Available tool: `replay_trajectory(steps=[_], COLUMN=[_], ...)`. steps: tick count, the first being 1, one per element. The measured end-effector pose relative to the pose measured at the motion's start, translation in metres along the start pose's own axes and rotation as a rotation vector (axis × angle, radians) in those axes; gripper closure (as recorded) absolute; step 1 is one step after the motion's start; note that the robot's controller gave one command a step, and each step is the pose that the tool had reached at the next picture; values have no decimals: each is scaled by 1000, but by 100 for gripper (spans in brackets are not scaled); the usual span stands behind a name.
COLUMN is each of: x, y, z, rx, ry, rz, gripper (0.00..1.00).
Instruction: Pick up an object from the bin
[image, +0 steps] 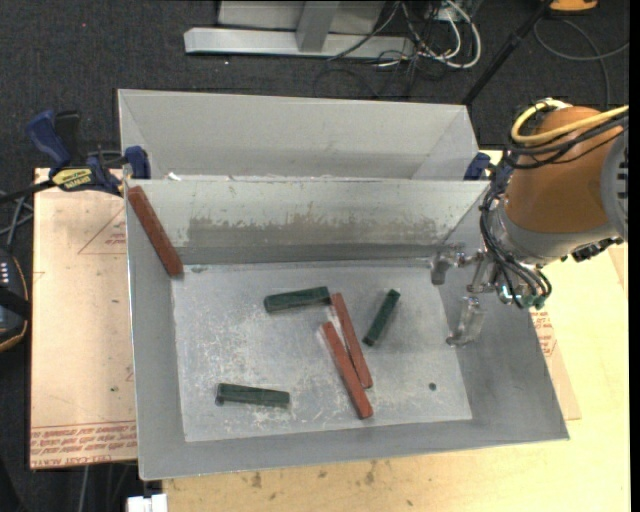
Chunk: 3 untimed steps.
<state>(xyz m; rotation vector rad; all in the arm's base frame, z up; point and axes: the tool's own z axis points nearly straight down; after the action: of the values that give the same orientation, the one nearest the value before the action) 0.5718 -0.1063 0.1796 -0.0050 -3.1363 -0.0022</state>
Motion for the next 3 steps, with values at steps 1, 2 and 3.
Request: replay_trajectory(steps=[1, 2, 3], x=[-2, -17, -27], y=[0, 24, 52], z=[-4, 32, 85], rx=[1, 5, 1], ry=[-7, -17, -8], rz=[-2, -47, -246], gripper=[0, 0, 0])
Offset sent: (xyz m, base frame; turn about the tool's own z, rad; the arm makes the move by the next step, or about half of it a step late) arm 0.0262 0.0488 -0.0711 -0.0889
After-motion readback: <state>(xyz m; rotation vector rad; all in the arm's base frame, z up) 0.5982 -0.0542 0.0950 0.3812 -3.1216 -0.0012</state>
